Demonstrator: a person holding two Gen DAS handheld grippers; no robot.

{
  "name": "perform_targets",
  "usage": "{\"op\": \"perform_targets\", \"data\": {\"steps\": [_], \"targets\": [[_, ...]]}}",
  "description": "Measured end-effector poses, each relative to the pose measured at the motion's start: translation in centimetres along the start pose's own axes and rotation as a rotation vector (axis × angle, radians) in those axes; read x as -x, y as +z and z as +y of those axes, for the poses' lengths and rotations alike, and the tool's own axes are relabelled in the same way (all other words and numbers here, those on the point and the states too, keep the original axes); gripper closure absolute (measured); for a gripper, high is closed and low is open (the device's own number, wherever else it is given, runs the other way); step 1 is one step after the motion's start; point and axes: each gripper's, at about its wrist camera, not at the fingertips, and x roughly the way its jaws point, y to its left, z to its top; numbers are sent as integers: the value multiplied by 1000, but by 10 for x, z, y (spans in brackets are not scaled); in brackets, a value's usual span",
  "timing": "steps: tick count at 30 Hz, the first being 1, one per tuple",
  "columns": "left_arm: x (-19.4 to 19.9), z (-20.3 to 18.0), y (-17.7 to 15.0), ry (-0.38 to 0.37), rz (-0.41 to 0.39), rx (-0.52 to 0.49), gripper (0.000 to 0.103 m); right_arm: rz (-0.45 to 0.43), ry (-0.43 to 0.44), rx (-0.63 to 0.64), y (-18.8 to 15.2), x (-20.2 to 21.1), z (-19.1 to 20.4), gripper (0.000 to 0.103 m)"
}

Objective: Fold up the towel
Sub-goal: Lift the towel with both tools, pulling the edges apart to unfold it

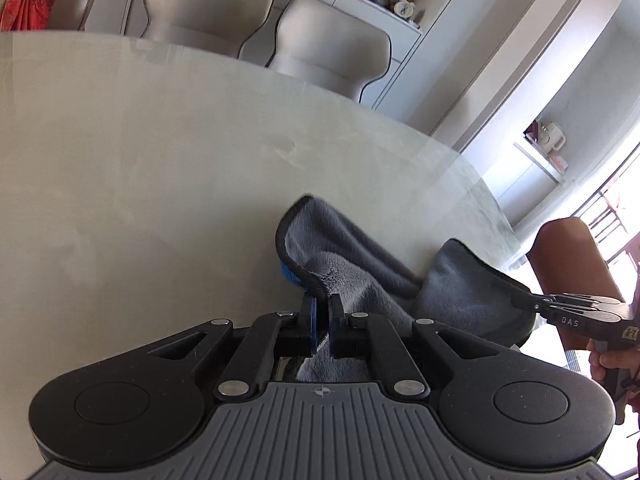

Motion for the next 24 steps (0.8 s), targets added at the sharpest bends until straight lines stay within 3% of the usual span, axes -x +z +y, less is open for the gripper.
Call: {"op": "perform_targets", "data": {"steps": [9, 11, 14, 15, 24], "targets": [[-9, 7, -12, 21, 46, 18, 98, 3, 119, -150, -37, 30, -14, 92], [-12, 10, -13, 22, 50, 23, 90, 4, 141, -187, -43, 34, -20, 92], [-19, 14, -16, 45, 72, 5, 63, 12, 133, -200, -50, 36, -22, 92], [-21, 16, -18, 58, 82, -6, 58, 16, 128, -202, -53, 36, -22, 92], [-33, 2, -18, -10, 70, -76, 47, 12, 136, -215, -55, 34, -20, 92]]}}
